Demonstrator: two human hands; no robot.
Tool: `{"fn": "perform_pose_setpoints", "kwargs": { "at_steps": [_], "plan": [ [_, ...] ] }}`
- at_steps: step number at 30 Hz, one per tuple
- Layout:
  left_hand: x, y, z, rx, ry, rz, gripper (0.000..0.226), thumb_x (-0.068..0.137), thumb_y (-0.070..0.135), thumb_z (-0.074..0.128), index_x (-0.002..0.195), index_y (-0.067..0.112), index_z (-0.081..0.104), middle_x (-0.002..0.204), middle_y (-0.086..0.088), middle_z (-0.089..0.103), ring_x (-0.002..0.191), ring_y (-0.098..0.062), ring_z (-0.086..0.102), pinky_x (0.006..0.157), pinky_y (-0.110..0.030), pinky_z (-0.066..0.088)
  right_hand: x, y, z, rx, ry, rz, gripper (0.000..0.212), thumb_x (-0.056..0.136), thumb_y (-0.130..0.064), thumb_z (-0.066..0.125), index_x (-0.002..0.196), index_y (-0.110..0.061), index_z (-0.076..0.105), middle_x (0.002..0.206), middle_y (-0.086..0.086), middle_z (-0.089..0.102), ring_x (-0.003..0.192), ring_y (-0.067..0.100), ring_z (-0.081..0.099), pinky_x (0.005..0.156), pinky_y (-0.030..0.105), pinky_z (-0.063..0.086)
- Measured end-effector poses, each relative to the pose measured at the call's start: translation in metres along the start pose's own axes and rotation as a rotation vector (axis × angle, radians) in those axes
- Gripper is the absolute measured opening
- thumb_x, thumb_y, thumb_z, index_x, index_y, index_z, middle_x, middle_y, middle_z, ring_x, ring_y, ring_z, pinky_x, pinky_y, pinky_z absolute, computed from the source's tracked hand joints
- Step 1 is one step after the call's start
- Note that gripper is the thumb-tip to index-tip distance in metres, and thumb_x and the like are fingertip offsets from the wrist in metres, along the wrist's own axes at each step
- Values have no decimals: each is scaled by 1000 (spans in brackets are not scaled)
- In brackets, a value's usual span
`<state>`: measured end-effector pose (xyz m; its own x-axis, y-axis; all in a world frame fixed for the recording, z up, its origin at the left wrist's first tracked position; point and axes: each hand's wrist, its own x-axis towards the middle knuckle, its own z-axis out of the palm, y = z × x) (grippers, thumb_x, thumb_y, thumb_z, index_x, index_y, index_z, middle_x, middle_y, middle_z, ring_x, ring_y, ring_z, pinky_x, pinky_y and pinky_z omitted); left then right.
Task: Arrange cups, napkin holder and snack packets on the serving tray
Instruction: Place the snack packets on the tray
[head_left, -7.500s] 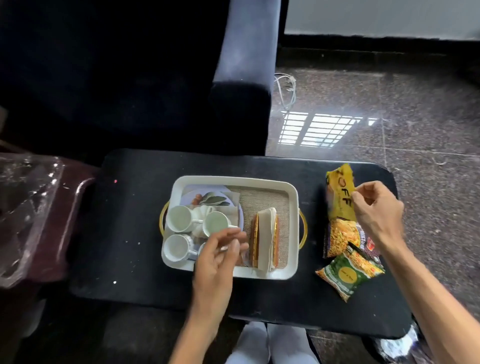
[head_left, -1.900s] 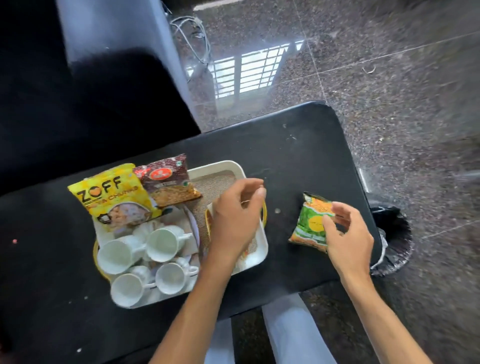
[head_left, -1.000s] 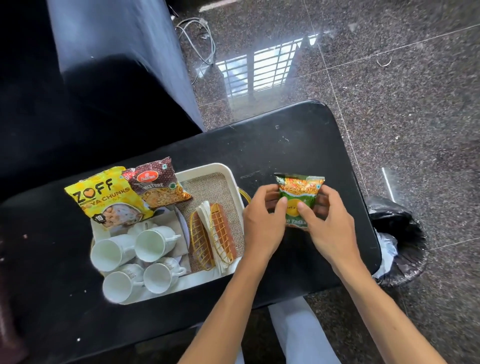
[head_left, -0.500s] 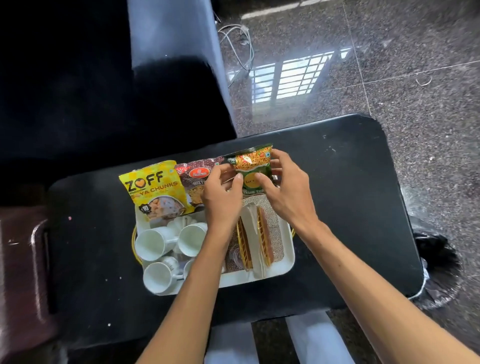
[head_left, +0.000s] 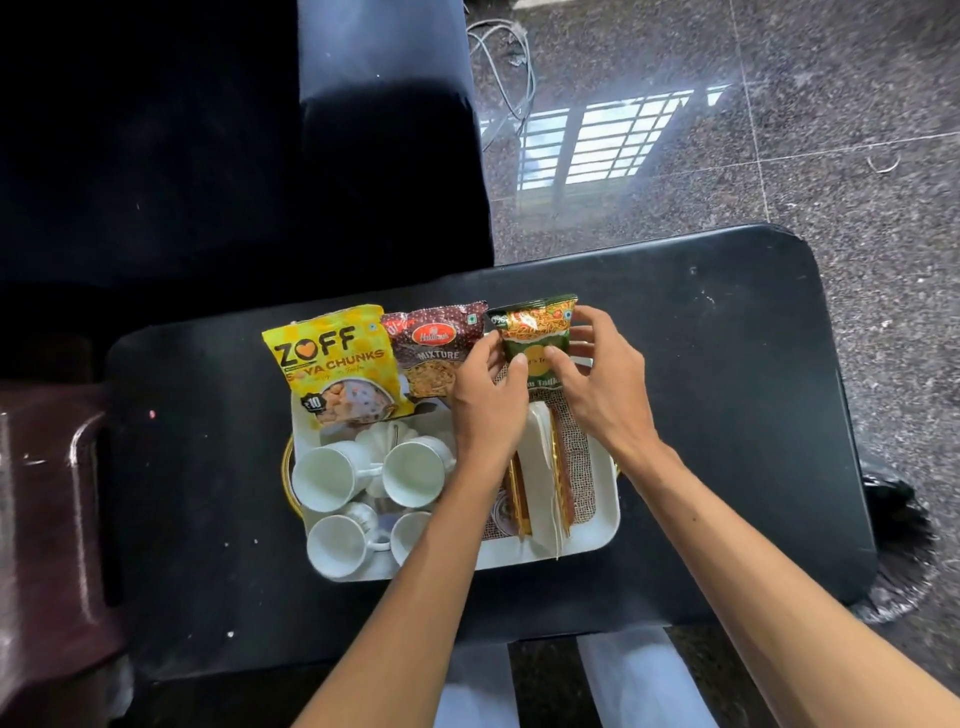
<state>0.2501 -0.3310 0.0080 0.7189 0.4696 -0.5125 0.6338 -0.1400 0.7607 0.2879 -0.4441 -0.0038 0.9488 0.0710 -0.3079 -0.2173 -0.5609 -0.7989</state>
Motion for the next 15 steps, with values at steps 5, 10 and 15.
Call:
{"fn": "perform_pose_setpoints", "kwargs": {
  "at_steps": [5, 10, 15],
  "plan": [
    [-3, -4, 1, -23, -35, 13, 52, 100, 13, 59, 150, 14, 46, 147, -3, 58, 126, -4, 53, 94, -9, 42, 5, 0, -3, -3, -11, -4, 43, 92, -18, 68, 132, -16, 53, 120, 2, 65, 103, 11, 63, 87, 26, 57],
    [-11, -7, 1, -62, -29, 17, 55, 101, 9, 58, 153, 11, 40, 152, -4, 53, 132, -4, 50, 86, 5, 38, 2, 0, -8, -17, 4, 2, 46, 93, -20, 67, 135, -13, 50, 121, 6, 63, 105, 13, 61, 89, 34, 57],
    [-21, -4, -4, -83, 6, 76, 56, 101, 11, 58, 153, 11, 39, 155, -6, 50, 140, -14, 51, 87, 6, 39, -9, -5, -15, -118, 56, -103, 45, 93, -19, 64, 135, -10, 52, 128, 8, 59, 117, 19, 55, 100, 31, 47]
  ]
}}
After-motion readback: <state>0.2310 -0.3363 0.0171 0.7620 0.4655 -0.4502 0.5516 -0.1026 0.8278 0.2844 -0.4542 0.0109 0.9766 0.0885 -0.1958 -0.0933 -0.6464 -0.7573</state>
